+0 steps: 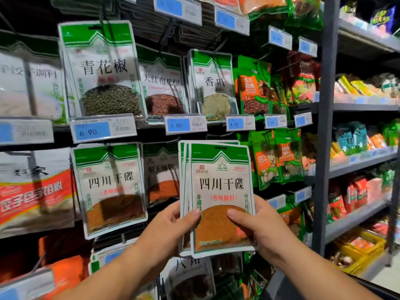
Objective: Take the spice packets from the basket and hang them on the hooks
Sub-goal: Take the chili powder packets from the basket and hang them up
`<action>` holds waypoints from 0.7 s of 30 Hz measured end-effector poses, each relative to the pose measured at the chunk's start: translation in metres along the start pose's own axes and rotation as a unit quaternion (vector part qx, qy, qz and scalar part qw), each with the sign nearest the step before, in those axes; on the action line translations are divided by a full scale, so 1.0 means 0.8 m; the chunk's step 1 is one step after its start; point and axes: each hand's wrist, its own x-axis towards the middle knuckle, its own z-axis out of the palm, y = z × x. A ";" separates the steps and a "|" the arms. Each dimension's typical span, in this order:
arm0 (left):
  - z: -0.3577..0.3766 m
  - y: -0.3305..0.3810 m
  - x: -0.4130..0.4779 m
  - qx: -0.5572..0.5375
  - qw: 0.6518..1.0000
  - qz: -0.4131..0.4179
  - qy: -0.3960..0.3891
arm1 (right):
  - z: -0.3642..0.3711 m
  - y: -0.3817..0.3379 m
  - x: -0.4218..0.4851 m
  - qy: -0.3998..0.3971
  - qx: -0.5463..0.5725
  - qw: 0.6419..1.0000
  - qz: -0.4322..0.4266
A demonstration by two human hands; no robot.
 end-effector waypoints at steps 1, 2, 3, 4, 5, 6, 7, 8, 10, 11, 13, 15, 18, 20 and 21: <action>-0.002 -0.001 -0.003 0.002 1.000 0.004 0.003 | 0.003 -0.001 -0.002 -0.001 -0.002 1.000 0.000; -0.004 0.000 -0.006 0.007 1.000 0.006 0.006 | 0.006 -0.002 -0.004 -0.003 -0.002 1.000 -0.004; -0.006 0.001 -0.010 0.014 1.000 0.009 0.009 | 0.010 -0.003 -0.006 -0.001 0.001 1.000 -0.010; -0.007 0.003 -0.013 0.019 1.000 0.012 0.017 | 0.015 -0.004 -0.007 0.007 0.006 1.000 -0.017; -0.009 0.004 -0.017 0.020 0.999 0.016 0.021 | 0.019 -0.005 -0.009 0.019 0.009 1.000 -0.022; -0.009 0.006 -0.021 0.019 0.999 0.017 0.025 | 0.024 -0.007 -0.010 0.032 0.008 0.999 -0.029; -0.011 0.006 -0.024 0.018 0.999 0.020 0.028 | 0.028 -0.009 -0.011 0.044 0.004 0.998 -0.034; -0.012 0.008 -0.028 0.019 0.999 0.025 0.036 | 0.032 -0.011 -0.012 0.053 -0.003 0.998 -0.040; -0.016 0.012 -0.036 0.020 0.998 0.034 0.049 | 0.039 -0.012 -0.015 0.074 -0.010 0.996 -0.046; -0.019 0.012 -0.040 0.017 0.998 0.035 0.052 | 0.042 -0.012 -0.016 0.084 -0.008 0.995 -0.053; -0.025 0.016 -0.051 0.016 0.998 0.036 0.050 | 0.050 -0.011 -0.020 0.097 -0.006 0.993 -0.066; -0.033 0.016 -0.061 0.029 0.998 0.034 0.053 | 0.061 -0.008 -0.022 0.100 0.012 0.993 -0.066; -0.052 0.012 -0.075 0.013 0.997 0.025 0.075 | 0.082 -0.006 -0.026 0.084 0.050 0.994 -0.048; -0.063 0.011 -0.084 0.011 0.996 0.026 0.090 | 0.095 -0.005 -0.027 0.070 0.058 0.995 -0.039; -0.068 0.013 -0.090 0.010 0.995 0.027 0.097 | 0.102 -0.005 -0.028 0.065 0.060 0.996 -0.033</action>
